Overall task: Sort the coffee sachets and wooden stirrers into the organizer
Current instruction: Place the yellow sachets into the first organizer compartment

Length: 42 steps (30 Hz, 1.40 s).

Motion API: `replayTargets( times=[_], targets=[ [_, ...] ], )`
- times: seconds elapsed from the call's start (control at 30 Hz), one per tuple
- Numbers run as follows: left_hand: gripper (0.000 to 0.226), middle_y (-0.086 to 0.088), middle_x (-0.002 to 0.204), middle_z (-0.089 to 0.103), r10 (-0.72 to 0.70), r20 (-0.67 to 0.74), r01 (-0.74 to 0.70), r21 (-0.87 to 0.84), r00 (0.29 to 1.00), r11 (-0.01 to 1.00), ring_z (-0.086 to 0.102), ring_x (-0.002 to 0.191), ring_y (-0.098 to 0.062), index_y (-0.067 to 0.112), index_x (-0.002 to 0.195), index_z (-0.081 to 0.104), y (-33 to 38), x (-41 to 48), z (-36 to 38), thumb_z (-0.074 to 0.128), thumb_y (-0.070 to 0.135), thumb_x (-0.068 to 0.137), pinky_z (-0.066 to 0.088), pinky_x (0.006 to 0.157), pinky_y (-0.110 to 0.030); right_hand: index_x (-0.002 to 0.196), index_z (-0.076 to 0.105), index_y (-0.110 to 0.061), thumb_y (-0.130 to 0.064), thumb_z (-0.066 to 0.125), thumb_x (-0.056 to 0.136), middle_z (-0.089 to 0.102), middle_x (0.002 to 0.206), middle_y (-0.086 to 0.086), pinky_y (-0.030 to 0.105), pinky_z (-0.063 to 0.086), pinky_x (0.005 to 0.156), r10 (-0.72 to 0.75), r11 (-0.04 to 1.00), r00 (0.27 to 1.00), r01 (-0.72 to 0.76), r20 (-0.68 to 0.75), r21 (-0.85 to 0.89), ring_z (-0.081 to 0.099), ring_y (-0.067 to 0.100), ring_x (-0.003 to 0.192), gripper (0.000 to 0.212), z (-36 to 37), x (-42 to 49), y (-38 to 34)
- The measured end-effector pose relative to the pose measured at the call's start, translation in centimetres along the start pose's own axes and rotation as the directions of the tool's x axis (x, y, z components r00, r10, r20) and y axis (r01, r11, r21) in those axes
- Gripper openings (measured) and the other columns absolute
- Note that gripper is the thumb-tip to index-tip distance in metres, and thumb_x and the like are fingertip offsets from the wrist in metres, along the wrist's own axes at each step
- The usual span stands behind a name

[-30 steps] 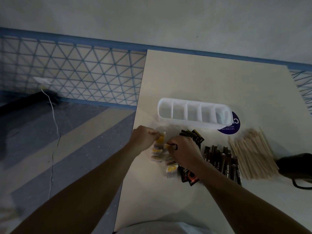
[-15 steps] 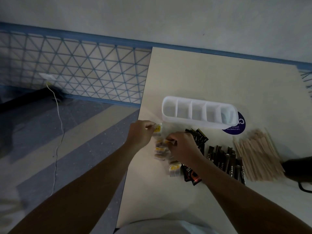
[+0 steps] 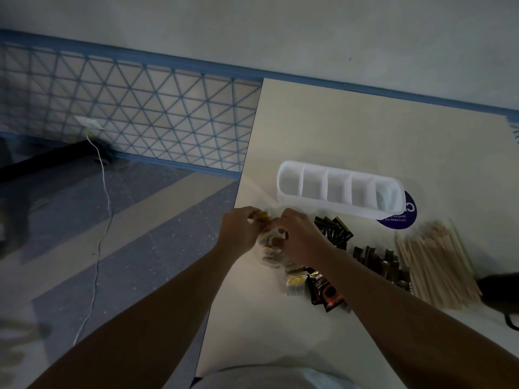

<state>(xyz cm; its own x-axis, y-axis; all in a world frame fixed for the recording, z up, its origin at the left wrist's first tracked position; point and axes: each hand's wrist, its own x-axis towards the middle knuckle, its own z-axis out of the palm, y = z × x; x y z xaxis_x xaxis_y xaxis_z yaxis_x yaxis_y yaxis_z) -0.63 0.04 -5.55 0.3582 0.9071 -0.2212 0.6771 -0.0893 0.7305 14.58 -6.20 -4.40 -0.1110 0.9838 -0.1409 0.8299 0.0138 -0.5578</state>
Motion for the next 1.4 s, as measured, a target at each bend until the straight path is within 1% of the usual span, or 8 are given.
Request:
replayTargets(
  times=[0.47, 0.57, 0.67, 0.77, 0.87, 1.07, 1.23, 1.4],
  targets=[
    [0.014, -0.002, 0.086, 0.074, -0.059, -0.084, 0.058, -0.022, 0.995, 0.998, 0.068, 0.078, -0.018, 0.013, 0.09, 0.073, 0.2, 0.1, 0.8, 0.063, 0.022, 0.092, 0.048, 0.074, -0.024, 0.081, 0.073, -0.01, -0.018, 0.08, 0.079, 0.069, 0.089, 0.002, 0.035, 0.054, 0.072, 0.184, 0.978, 0.979, -0.173, -0.083, 0.118, 0.062, 0.017, 0.078, 0.011, -0.4, -0.1, -0.2],
    [0.017, 0.005, 0.08, 0.072, -0.07, -0.095, 0.065, -0.061, 0.993, 0.996, 0.066, 0.069, -0.009, 0.017, 0.085, 0.074, 0.5, 0.9, -0.4, 0.069, 0.033, 0.088, 0.04, 0.062, -0.008, 0.08, 0.073, -0.017, -0.029, 0.08, 0.079, 0.071, 0.077, -0.008, 0.026, 0.049, 0.06, 0.281, 0.952, 0.956, -0.266, -0.087, 0.155, 0.059, 0.002, 0.063, 0.014, -1.8, -0.4, 0.1],
    [0.018, 0.006, 0.073, 0.07, -0.025, -0.09, 0.023, -0.028, 0.996, 0.999, 0.067, 0.069, -0.01, 0.018, 0.081, 0.071, 1.5, 2.1, -1.9, 0.07, 0.035, 0.087, 0.045, 0.065, -0.02, 0.076, 0.069, -0.016, -0.023, 0.081, 0.081, 0.062, 0.058, -0.013, 0.009, 0.034, 0.046, 0.338, 0.918, 0.932, -0.296, -0.131, 0.263, 0.056, -0.006, 0.049, 0.014, -4.1, -0.7, 0.4],
    [0.015, 0.008, 0.07, 0.068, 0.027, -0.091, -0.025, 0.016, 0.995, 1.0, 0.062, 0.068, -0.004, 0.019, 0.081, 0.072, 3.3, 3.2, -3.6, 0.069, 0.032, 0.087, 0.036, 0.057, -0.006, 0.078, 0.066, -0.012, -0.017, 0.078, 0.084, 0.062, 0.067, -0.011, 0.006, 0.037, 0.044, 0.364, 0.886, 0.91, -0.273, -0.199, 0.374, 0.056, -0.011, 0.05, 0.015, -6.5, -0.7, 0.6],
    [0.011, 0.006, 0.072, 0.07, 0.096, -0.096, -0.095, 0.02, 0.991, 0.995, 0.064, 0.07, -0.006, 0.018, 0.082, 0.072, 5.4, 4.7, -4.7, 0.071, 0.029, 0.085, 0.04, 0.061, -0.013, 0.092, 0.071, -0.01, -0.014, 0.075, 0.088, 0.066, 0.079, -0.003, 0.003, 0.036, 0.044, 0.394, 0.863, 0.878, -0.253, -0.271, 0.437, 0.056, -0.013, 0.05, 0.006, -8.7, 0.1, 1.3],
    [0.009, -0.005, 0.082, 0.073, 0.197, 0.007, -0.197, 0.064, 0.98, 0.978, 0.069, 0.075, -0.022, 0.011, 0.09, 0.074, 8.3, 7.8, -4.0, 0.071, 0.017, 0.084, 0.055, 0.073, -0.035, 0.092, 0.077, -0.008, -0.007, 0.069, 0.089, 0.07, 0.076, 0.006, 0.001, 0.037, 0.046, 0.427, 0.868, 0.837, -0.274, -0.343, 0.413, 0.059, -0.011, 0.05, 0.008, -10.9, 1.8, 3.0],
    [0.01, -0.004, 0.086, 0.073, 0.159, 0.056, -0.167, 0.162, 0.986, 0.973, 0.067, 0.08, -0.02, 0.019, 0.088, 0.076, 8.9, 9.6, -2.1, 0.068, 0.017, 0.083, 0.055, 0.073, -0.032, 0.076, 0.075, -0.015, -0.026, 0.075, 0.081, 0.071, 0.068, -0.002, 0.032, 0.055, 0.064, 0.42, 0.9, 0.842, -0.339, -0.34, 0.273, 0.067, 0.018, 0.067, 0.012, -9.6, 3.9, 5.2],
    [0.009, -0.007, 0.085, 0.068, 0.087, 0.096, -0.109, 0.249, 0.992, 0.962, 0.065, 0.076, -0.028, 0.025, 0.084, 0.073, 9.0, 10.2, -0.8, 0.064, 0.025, 0.082, 0.057, 0.069, -0.039, 0.077, 0.073, -0.016, -0.025, 0.076, 0.083, 0.07, 0.073, -0.002, 0.03, 0.049, 0.061, 0.389, 0.921, 0.867, -0.364, -0.311, 0.135, 0.063, 0.019, 0.071, 0.011, -8.5, 5.0, 6.3]
  ],
)
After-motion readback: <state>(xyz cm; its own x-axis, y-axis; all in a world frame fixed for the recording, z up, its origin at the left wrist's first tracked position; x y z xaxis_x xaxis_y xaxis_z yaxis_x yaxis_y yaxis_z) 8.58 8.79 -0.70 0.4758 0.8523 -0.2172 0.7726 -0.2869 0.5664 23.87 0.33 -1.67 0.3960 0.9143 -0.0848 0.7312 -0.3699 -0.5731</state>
